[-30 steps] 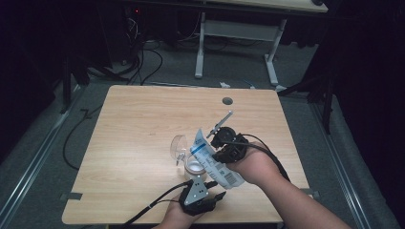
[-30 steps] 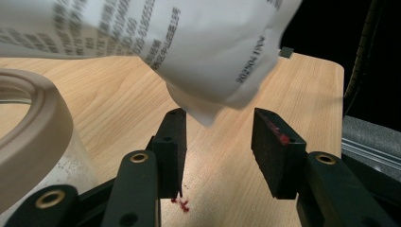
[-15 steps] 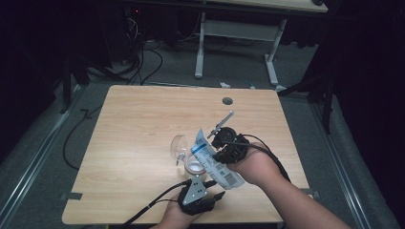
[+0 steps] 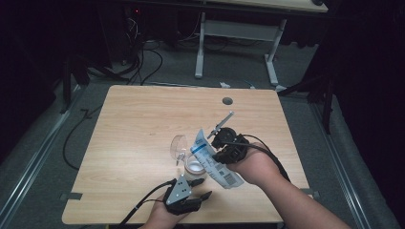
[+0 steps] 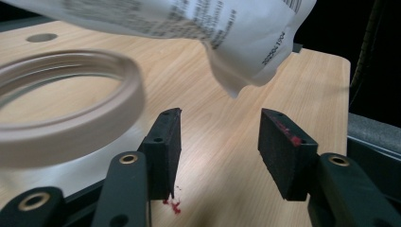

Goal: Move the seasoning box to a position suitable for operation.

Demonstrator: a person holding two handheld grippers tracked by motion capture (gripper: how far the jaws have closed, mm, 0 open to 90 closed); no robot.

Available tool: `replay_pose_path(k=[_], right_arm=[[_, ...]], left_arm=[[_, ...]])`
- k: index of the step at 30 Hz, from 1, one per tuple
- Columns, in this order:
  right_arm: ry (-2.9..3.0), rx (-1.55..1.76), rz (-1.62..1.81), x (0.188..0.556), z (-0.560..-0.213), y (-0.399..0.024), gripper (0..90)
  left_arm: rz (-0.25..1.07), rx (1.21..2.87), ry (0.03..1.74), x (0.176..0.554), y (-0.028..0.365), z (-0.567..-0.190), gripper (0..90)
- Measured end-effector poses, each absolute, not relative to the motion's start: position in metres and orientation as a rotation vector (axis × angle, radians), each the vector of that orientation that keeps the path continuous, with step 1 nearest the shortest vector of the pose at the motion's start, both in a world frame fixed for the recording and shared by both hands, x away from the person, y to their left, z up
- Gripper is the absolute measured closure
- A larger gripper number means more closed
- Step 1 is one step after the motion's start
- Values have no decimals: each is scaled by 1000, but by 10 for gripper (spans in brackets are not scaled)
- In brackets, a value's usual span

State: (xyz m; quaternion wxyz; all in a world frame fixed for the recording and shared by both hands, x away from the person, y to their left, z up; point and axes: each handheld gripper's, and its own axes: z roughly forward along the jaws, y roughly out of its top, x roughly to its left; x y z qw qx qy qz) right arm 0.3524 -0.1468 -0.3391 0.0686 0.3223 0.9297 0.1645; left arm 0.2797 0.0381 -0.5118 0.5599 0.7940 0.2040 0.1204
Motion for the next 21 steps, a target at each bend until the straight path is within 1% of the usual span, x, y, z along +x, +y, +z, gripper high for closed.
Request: replay_pose_path(k=[11, 16, 21], right_arm=[[2800, 980, 500, 353, -341, -147, 897], [2801, 983, 502, 353, -340, -147, 897], [2800, 987, 499, 353, -342, -149, 897]], left_arm=[[327, 1863, 574, 288, 79, -517, 493], [372, 1855, 589, 291, 95, -514, 493], [401, 1831, 646, 298, 115, -516, 494]])
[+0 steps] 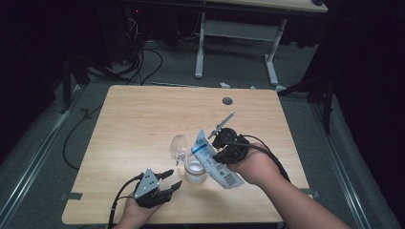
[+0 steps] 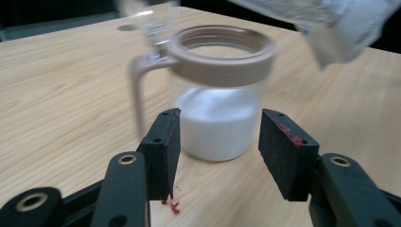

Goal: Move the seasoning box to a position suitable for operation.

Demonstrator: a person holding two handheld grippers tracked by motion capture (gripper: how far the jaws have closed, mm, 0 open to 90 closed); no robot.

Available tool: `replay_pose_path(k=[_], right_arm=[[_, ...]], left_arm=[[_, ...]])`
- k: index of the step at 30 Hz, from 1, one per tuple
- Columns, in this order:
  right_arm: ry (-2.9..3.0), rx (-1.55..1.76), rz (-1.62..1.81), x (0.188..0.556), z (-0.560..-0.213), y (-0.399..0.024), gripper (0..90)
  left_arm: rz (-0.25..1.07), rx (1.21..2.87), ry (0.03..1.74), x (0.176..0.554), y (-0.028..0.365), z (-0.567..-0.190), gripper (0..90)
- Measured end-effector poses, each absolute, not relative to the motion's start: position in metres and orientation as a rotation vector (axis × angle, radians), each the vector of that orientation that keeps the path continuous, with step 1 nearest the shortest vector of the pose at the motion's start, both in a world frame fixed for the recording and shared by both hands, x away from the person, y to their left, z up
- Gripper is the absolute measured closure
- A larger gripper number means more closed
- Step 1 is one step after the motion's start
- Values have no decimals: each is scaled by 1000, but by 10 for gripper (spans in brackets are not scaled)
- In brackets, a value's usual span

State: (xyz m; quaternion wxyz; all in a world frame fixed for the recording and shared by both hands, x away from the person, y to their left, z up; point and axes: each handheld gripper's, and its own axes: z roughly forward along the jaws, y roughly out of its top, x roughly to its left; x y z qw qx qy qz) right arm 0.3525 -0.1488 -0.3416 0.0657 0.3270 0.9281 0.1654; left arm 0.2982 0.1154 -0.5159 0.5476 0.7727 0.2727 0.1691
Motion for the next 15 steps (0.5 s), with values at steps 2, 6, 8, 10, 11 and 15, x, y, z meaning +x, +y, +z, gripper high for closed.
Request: replay_pose_path(k=[2, 6, 8, 10, 11, 15], right_arm=[[2797, 990, 496, 352, -342, -151, 897], [2789, 1004, 509, 352, -343, -155, 897], [2785, 1013, 508, 353, -343, -158, 897], [2783, 1016, 505, 354, -345, -161, 897], [2783, 1021, 507, 354, -345, -162, 897], [2779, 1036, 504, 355, -348, -168, 897]], left_arm=[[405, 1824, 664, 301, 119, -516, 493], [418, 1815, 676, 303, 122, -516, 492], [417, 1811, 684, 304, 123, -515, 492], [421, 1808, 688, 305, 125, -515, 492], [421, 1803, 691, 305, 125, -515, 492], [422, 1803, 696, 307, 126, -515, 492]])
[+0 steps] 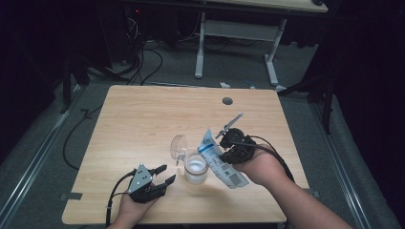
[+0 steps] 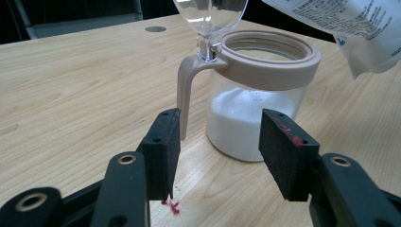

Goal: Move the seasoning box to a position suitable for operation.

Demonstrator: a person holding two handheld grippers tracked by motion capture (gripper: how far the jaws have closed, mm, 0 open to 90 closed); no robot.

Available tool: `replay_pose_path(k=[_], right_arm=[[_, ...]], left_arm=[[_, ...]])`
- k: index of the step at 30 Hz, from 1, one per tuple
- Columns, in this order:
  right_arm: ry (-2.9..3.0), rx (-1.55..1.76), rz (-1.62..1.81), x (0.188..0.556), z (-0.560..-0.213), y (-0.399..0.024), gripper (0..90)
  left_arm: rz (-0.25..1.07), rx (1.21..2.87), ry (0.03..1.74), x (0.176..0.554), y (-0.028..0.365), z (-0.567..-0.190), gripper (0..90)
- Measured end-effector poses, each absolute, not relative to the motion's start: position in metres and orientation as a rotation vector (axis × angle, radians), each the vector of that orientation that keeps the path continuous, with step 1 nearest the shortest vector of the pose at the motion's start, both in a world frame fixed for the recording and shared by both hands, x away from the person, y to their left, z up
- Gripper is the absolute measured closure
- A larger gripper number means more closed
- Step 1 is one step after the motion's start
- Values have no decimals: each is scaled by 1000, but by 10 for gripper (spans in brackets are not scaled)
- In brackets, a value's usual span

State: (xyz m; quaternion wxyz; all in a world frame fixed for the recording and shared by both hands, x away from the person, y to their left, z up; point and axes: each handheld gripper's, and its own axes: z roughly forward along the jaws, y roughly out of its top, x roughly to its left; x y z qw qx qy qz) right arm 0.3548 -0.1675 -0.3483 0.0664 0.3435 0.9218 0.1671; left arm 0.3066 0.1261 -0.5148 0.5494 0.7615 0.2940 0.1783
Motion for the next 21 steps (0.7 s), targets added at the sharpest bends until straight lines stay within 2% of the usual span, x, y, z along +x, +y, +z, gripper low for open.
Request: replay_pose_path(k=[21], right_arm=[[2736, 1121, 417, 368, -373, -202, 898]], left_arm=[[399, 1806, 691, 308, 126, -515, 482]])
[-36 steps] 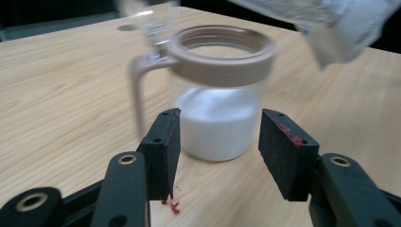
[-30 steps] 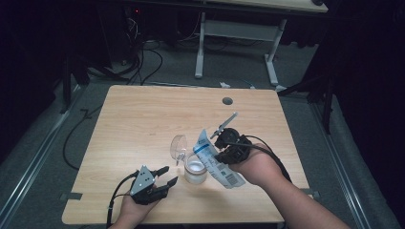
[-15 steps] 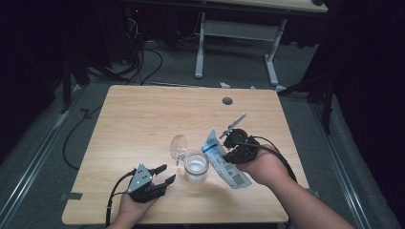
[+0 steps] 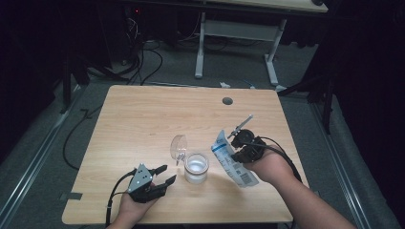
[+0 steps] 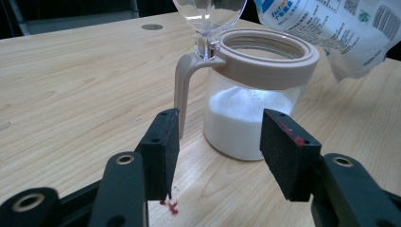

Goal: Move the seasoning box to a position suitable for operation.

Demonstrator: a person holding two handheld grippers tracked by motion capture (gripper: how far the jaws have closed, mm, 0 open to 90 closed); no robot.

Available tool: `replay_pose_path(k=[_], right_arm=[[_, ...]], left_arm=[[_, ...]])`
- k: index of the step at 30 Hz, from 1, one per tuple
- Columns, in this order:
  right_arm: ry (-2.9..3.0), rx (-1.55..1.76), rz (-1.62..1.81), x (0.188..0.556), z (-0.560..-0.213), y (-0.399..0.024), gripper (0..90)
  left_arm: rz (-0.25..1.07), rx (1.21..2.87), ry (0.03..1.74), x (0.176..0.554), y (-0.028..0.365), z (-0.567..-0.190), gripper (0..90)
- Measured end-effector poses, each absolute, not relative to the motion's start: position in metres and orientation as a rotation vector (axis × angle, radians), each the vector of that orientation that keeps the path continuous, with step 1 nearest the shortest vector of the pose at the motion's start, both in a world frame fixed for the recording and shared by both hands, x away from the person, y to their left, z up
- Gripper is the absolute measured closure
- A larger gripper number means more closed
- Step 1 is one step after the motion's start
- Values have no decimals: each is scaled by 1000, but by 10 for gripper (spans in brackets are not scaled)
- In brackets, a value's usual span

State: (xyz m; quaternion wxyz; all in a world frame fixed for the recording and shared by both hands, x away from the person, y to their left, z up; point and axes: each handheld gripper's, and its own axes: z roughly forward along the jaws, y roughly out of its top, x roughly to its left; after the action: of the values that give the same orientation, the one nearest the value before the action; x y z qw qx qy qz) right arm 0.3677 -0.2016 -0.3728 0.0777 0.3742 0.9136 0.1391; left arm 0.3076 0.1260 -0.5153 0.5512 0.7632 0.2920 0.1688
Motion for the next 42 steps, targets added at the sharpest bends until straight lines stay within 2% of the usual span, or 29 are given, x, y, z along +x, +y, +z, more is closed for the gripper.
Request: replay_pose_path(k=[31, 42], right_arm=[[2590, 1303, 349, 387, -395, -260, 898], [2552, 1314, 402, 382, -394, -268, 897]], left_arm=[[382, 1818, 688, 311, 129, -516, 472], [398, 1789, 762, 327, 159, -510, 454]])
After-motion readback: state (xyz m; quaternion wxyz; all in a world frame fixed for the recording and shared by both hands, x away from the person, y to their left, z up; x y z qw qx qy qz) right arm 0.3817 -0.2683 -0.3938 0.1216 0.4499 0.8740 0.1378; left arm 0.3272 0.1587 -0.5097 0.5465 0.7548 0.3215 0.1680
